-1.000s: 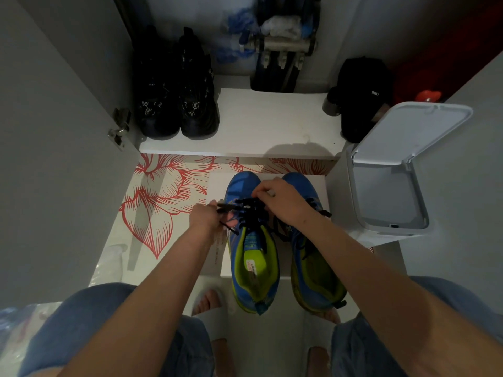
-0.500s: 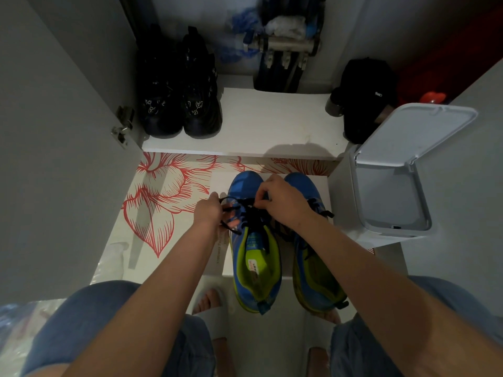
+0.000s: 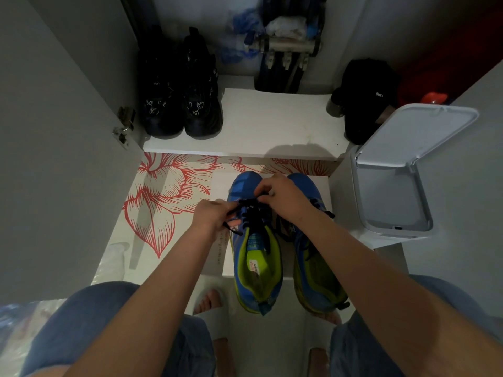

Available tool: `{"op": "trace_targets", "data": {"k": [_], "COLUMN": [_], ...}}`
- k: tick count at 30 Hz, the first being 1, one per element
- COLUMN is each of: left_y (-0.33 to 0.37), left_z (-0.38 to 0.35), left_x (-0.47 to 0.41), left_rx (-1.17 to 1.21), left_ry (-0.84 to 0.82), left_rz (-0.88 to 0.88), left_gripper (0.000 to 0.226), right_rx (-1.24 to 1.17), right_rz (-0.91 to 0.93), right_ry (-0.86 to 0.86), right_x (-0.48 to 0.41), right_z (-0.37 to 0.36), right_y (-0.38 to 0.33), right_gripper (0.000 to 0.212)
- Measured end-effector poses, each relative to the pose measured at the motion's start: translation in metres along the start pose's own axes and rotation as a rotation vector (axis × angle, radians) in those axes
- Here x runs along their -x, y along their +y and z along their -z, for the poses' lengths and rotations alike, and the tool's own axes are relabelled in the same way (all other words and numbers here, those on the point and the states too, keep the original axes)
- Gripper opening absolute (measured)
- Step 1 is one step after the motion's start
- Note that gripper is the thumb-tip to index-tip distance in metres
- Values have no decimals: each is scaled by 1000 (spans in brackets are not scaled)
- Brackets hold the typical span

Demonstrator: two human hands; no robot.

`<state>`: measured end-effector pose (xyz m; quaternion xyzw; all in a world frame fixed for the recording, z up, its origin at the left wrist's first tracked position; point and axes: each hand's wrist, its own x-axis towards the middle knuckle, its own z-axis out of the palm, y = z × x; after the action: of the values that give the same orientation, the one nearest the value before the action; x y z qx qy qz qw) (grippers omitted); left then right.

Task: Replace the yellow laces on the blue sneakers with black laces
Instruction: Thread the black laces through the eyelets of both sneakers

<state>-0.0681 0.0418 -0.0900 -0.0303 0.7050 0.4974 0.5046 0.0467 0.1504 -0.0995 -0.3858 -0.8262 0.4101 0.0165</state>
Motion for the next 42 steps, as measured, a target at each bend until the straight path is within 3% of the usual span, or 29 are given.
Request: {"op": "trace_targets", "data": {"k": [5,8,10,12,18,24,28,31,36,39,42], "left_y": [4,9,7,2,-2,1,4,3,1,2,1], "left_z": [4,7,7,8,4,1,2,0,4,2,0], "left_x": [4,8,8,6,2,3,-3,-5,-5,1,2], "left_rx": [16,-196,-238,-239,-164,-118,-98,-142,-273,-305,-381], "left_ry": [-53,-95,-127,-104,25,6,39,38,42,55,45], "left_rz": [-10,-57,-125,-180,-136,-108,-54,-64,-138,-157,-204], "left_gripper": [21,29,16,10,22,24,40,34,24,21,40], "right_rx": [4,-11,-30,-29,-2,55,-123,-201,-416,-374,-264], "right_rz": [40,44,50,62,63,27,-55,-160,-257,-171,-53], "right_ry": [-5,-23,-40,-52,-80,-70,-37,-26,40,19,-81], "right_x": [1,-2,-3,-4,-5,-7,-12,-12,-8,-7,-5], "right_z": [7,5,5,7,7,2,-2,-3,-6,0,11], "right_y": [-1,1,1,0,0,0,4,7,10,8,4], "right_gripper": [8,7,10,11,9,6,16,26,11,12,20]}}
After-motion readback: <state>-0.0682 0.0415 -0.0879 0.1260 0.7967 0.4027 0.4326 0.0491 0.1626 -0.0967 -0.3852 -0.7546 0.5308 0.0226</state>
